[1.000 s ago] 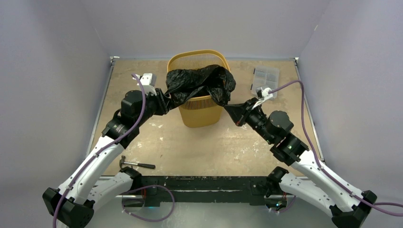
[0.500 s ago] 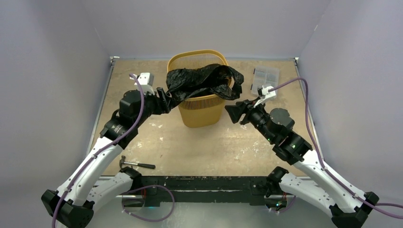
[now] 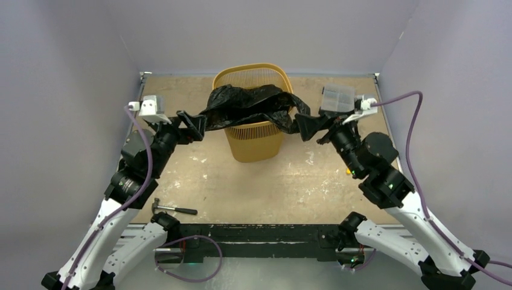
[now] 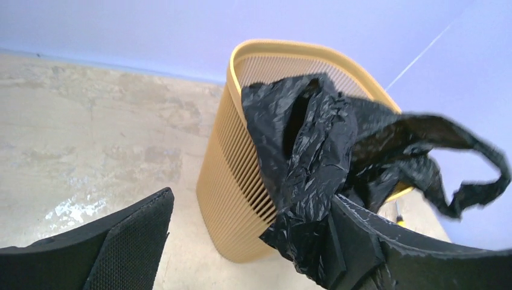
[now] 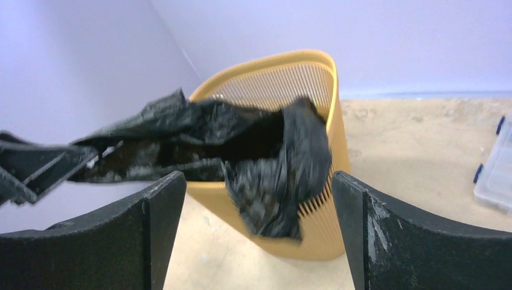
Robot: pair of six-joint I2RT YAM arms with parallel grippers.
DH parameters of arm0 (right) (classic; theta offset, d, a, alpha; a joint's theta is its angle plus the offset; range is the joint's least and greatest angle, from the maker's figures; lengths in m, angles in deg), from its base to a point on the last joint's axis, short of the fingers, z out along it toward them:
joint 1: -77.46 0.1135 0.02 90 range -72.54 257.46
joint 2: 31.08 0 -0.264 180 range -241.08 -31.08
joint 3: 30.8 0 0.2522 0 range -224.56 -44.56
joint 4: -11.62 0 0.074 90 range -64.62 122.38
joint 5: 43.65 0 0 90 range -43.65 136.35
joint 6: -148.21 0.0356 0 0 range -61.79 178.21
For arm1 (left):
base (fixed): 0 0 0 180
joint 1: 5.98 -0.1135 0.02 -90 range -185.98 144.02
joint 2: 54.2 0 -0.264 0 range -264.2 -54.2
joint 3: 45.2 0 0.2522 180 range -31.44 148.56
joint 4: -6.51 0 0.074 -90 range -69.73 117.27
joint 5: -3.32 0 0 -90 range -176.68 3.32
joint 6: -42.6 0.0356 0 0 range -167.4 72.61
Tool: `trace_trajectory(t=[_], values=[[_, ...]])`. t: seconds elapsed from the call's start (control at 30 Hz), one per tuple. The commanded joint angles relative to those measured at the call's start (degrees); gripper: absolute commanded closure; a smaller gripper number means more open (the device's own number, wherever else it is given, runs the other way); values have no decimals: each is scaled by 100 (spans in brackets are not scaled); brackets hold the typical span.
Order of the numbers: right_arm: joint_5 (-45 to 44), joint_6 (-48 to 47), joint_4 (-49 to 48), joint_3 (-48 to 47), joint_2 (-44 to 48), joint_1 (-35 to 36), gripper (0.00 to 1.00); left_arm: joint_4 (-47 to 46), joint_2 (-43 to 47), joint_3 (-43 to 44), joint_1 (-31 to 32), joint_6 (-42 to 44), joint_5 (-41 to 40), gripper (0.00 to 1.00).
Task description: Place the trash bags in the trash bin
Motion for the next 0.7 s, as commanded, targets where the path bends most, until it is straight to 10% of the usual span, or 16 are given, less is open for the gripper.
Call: trace_trajectory(t=[0.0,0.4,0.67], values=[[-701,71,447,-1215,-884,-10,6,-536,139,317,-7,35,-524,16],[-703,-457,635,-2710,-2389,-272,6,-49,-922,931,-2,106,-111,13],[1859,-262,864,-3389,-3113,-1590,5,532,-1202,1631,-6,591,697,7]])
